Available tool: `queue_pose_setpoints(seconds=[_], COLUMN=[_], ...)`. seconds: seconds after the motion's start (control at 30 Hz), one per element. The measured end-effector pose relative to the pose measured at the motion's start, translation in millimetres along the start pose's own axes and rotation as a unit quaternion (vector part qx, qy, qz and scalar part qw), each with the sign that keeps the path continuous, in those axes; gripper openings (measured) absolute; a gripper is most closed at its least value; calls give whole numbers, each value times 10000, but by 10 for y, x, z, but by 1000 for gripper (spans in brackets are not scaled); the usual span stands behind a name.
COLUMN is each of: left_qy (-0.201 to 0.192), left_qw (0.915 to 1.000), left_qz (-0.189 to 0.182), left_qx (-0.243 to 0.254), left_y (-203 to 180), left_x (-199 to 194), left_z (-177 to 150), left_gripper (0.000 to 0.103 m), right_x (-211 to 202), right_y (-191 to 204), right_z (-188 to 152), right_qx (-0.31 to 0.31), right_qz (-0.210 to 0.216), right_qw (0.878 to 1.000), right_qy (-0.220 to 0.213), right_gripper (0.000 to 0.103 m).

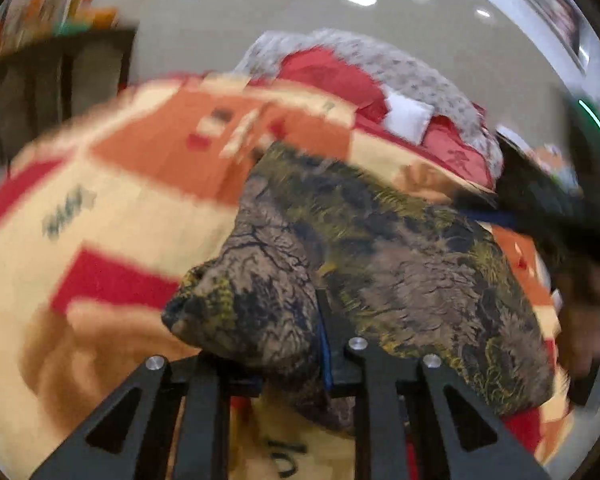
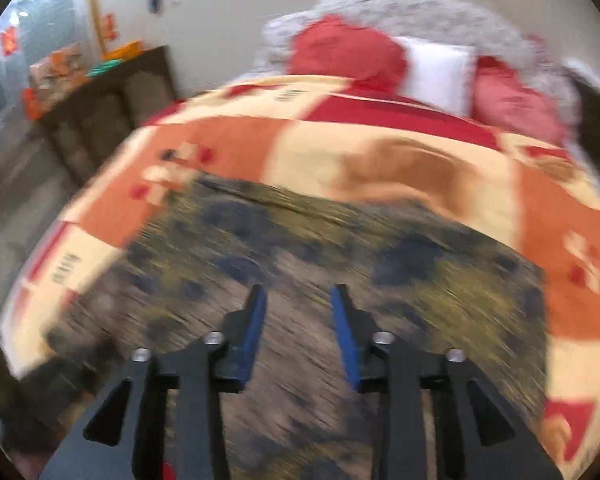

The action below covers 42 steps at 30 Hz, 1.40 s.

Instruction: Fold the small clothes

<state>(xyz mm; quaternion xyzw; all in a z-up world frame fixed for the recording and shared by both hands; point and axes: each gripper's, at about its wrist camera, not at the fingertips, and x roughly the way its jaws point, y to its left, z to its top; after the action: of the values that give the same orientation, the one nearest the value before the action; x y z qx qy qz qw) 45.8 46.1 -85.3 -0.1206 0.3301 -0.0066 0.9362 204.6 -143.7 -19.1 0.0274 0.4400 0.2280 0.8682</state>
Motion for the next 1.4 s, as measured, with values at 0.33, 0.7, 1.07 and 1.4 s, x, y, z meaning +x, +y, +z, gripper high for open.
queue_pose_setpoints(seconds=[0.33,0.7,1.07,1.4], left_qy=[-443,-351,-80,263], left_qw=[9917,9899,9911,9868], left_qz=[-220,-538,-816,-1404], left_qx=[1191,1263,1045,762], left_y=[-577,-608,-570,-696], left_x=[-68,2,-11,7], left_z=[32,94,91,164], left_gripper=[16,15,14,14], right_x=[849,1381,1615,1172], right_y=[101,760,860,198], right_z=[744,1000,906,863], right_qx=[1036,-271,-900,-407], right_qz=[1856,1065,313,236], right_qw=[9744,9783,9746,9827], right_qy=[731,1756,2026,1789], right_gripper=[40,40,12,10])
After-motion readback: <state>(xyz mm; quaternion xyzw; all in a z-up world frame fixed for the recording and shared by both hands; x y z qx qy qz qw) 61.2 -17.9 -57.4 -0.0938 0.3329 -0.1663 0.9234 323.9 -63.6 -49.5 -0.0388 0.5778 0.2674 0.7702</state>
